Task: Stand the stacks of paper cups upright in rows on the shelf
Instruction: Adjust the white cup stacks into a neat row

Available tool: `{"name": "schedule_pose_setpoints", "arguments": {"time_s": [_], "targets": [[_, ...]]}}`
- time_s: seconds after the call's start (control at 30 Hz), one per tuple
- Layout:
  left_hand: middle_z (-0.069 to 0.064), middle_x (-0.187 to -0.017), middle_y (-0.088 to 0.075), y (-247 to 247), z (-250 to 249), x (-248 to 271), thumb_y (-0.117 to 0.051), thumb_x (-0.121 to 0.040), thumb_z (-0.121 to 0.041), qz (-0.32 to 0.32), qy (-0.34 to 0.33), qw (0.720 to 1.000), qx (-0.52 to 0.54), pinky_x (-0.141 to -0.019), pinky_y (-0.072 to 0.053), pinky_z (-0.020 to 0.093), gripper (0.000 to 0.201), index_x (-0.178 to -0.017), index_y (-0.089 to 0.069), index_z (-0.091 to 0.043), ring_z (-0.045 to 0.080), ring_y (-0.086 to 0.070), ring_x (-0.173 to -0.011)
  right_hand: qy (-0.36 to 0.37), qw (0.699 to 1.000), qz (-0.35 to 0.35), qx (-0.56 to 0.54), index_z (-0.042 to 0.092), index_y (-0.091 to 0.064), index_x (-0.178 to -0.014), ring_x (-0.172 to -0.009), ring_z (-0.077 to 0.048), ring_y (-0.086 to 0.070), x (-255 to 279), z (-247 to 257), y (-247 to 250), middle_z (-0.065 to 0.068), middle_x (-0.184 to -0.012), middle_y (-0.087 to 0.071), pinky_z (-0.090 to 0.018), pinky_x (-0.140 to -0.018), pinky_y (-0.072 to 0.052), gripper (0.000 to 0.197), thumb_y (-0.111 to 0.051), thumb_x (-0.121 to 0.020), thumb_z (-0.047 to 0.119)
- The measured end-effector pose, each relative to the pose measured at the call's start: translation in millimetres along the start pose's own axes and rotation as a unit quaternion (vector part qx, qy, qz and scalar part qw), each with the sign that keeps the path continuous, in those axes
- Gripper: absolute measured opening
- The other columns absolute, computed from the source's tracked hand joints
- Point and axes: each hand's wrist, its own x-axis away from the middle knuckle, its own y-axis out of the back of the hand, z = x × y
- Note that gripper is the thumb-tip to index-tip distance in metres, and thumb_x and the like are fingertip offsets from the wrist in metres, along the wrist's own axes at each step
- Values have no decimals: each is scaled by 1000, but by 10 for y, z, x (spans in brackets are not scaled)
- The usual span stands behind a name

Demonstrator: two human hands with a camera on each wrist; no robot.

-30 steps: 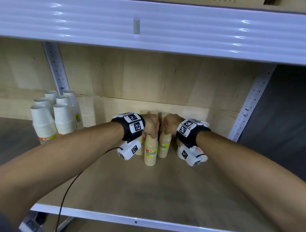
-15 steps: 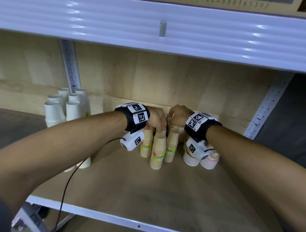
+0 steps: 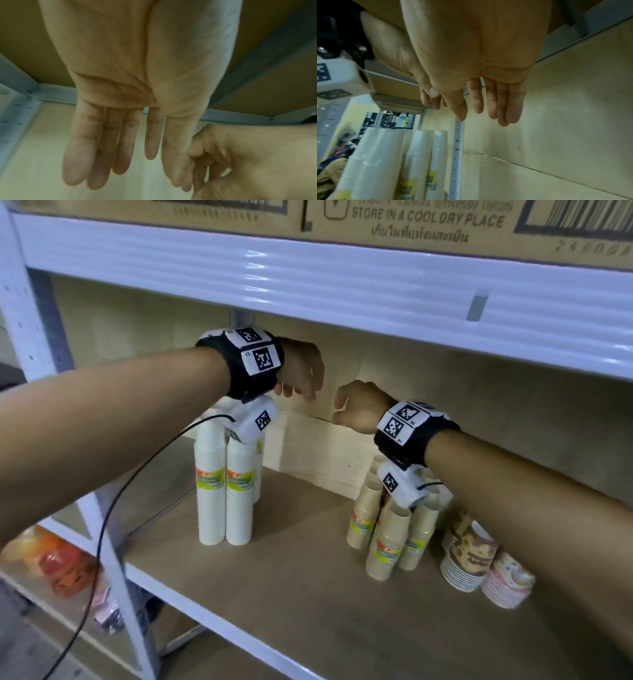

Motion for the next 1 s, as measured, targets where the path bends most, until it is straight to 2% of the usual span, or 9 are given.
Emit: {"name": "schedule_pose_setpoints", "arguments": {"time_s": [0.1,0.23,0.4,0.53,0.67,0.73,0.87,0.93,1.0], "targets": [[5,-84,-68,125,363,118,-79,-81,-28,-13,39,999,1,-61,-57,29,33,-110,-67,-20,22,-68,-74,33,999,0,-16,6,-67,-112,-102,-26,-63,-116,330,-1,-10,-116,-64,-36,-88,-54,31,-62,-90,28],[11,-91,-70,171,772,260,-78,-82,-21,8,84,996,8,-60,-56,28,31,-111,-69,-13,23,-66,-73,75,997,0,-35,1,-68,-110,-103,-28,-62,-213,726,-57,-12,-117,-64,-36,-88,-53,34,-61,-92,29],[10,-87,-69,95,1112,434,-78,-81,-17,33,117,992,19,-57,-55,26,26,-105,-73,-11,23,-66,-72,85,991,30,-96,8,-68,-111,-102,-25,-63,-278,1055,-203,-9,-116,-65,-33,-86,-54,33,-63,-90,33],[10,-92,-68,-41,1230,550,-78,-82,-19,38,123,991,28,-61,-59,29,27,-107,-72,-13,24,-66,-78,86,990,53,-99,11,-67,-113,-97,-25,-64,-316,1194,-316,-7,-110,-65,-31,-76,-52,38,-66,-87,39],[10,-96,-68,-185,1254,613,-77,-82,-21,50,122,990,47,-66,-60,31,30,-111,-68,-17,28,-70,-85,99,988,71,-91,12,-70,-104,-84,-22,-61,-343,1263,-425,-5,-95,-64,-23,-54,-40,31,-65,-86,37],[10,-97,-69,-264,1259,624,-76,-82,-21,50,125,990,48,-64,-59,29,29,-109,-67,-21,28,-72,-86,108,988,72,-85,11,-72,-101,-83,-21,-60,-347,1289,-489,-4,-93,-64,-22,-54,-39,28,-66,-86,34],[11,-97,-70,-377,1264,644,-74,-83,-18,46,122,990,49,-63,-57,28,21,-102,-66,-23,27,-74,-78,124,987,69,-73,10,-71,-108,-101,-25,-62,-351,1301,-585,-6,-113,-66,-26,-74,-42,24,-66,-87,21],[7,-94,-68,-391,1260,660,-73,-83,-16,37,119,991,51,-59,-55,26,20,-99,-65,-25,25,-73,-73,135,987,62,-66,9,-70,-113,-112,-25,-60,-347,1293,-591,-4,-134,-59,-25,-78,-40,28,-65,-87,16],[1,-86,-66,-386,1251,674,-73,-84,-16,28,115,992,44,-55,-51,23,20,-100,-65,-25,22,-71,-68,141,986,62,-64,7,-69,-115,-114,-25,-59,-354,1286,-588,-3,-139,-55,-25,-79,-41,29,-66,-87,15]]}}
